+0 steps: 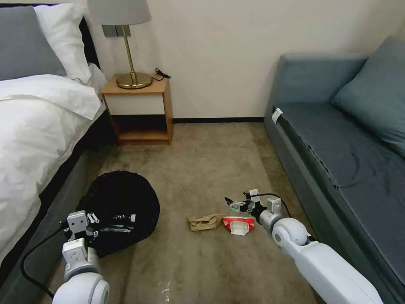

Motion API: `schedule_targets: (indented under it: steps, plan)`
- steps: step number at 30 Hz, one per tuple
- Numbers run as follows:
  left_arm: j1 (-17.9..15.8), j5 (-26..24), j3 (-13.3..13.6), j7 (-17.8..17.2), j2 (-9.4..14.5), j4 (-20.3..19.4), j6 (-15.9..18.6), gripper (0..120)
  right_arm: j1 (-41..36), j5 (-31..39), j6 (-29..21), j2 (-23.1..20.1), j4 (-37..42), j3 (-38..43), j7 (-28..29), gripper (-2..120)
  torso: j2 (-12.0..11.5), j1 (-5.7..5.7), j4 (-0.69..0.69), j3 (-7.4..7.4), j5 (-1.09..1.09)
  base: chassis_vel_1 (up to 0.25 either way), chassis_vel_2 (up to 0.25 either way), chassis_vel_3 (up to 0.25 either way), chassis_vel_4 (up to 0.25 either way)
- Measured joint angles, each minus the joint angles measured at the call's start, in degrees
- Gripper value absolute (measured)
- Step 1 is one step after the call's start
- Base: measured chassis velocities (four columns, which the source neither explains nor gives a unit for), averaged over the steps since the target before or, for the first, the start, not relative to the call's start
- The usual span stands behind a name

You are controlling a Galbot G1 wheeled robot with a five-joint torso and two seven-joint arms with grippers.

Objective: Pick up the trash bin, then pick up the garbage on the floor and place it into the trash bin.

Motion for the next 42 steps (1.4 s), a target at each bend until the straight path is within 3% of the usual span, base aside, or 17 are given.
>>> schedule_targets:
  steps: [16, 23, 26, 30, 33, 37, 38, 42]
  plan:
    - [0.3, -0.8, -0.6, 0.0, 0.7, 0.9, -0.6, 3, 4.7, -1.4, 0.0, -1.3, -0.3, -6.1, -2.1, 100, 0.0, 0.0, -0.01, 0.01, 0.01, -0.128, 0.117, 0.128, -0.11]
    - [0.2, -0.7, -0.6, 0.0, 1.2, 0.9, -0.7, 3, 14.7, -0.5, -2.2, -2.8, -2.3, -15.4, -8.7, 100, 0.0, 0.0, 0.01, 0.0, -0.02, -0.002, 0.007, 0.009, -0.01]
    - [0.1, -0.5, -0.7, 0.0, 1.7, 0.6, -0.4, 3, 19.6, -0.6, -4.6, -1.7, -4.0, -21.6, -12.0, 100, 0.0, 0.0, 0.01, 0.0, -0.01, 0.0, 0.0, 0.0, 0.0]
    - [0.1, -0.3, -0.7, -0.1, 2.0, 0.4, -0.3, 3, 21.3, -0.7, -5.5, -1.0, -4.6, -23.9, -13.7, 100, 0.0, 0.0, 0.01, 0.0, 0.0, 0.0, 0.0, 0.0, 0.0]
    - [0.1, 0.7, -0.5, -0.1, 2.7, -0.2, 0.2, 3, 25.4, -2.1, -7.3, -0.4, -5.4, -31.6, -17.5, 100, 0.0, -0.01, 0.01, 0.0, 0.0, 0.0, 0.0, 0.0, 0.0]
    - [0.3, 1.9, 0.6, -0.1, 2.6, -1.0, 0.6, 3, 26.7, -4.7, -7.2, -0.9, -6.5, -36.9, -18.8, 100, 0.0, -0.01, 0.01, 0.0, -0.01, 0.0, 0.0, 0.0, 0.0]
    - [0.8, 4.0, 2.0, -0.2, 2.9, -2.5, 1.1, 3, 26.1, -9.4, -6.1, -1.3, -8.1, -40.6, -20.6, 100, 0.0, -0.01, 0.0, 0.0, 0.0, 0.0, 0.0, 0.0, 0.0]
    - [0.7, 4.8, 2.1, -0.3, 4.3, -3.3, 1.6, 3, 24.0, -12.1, -5.5, -1.5, -8.7, -40.5, -21.6, 100, 0.0, 0.0, -0.01, 0.0, 0.0, 0.0, 0.0, 0.0, 0.0]
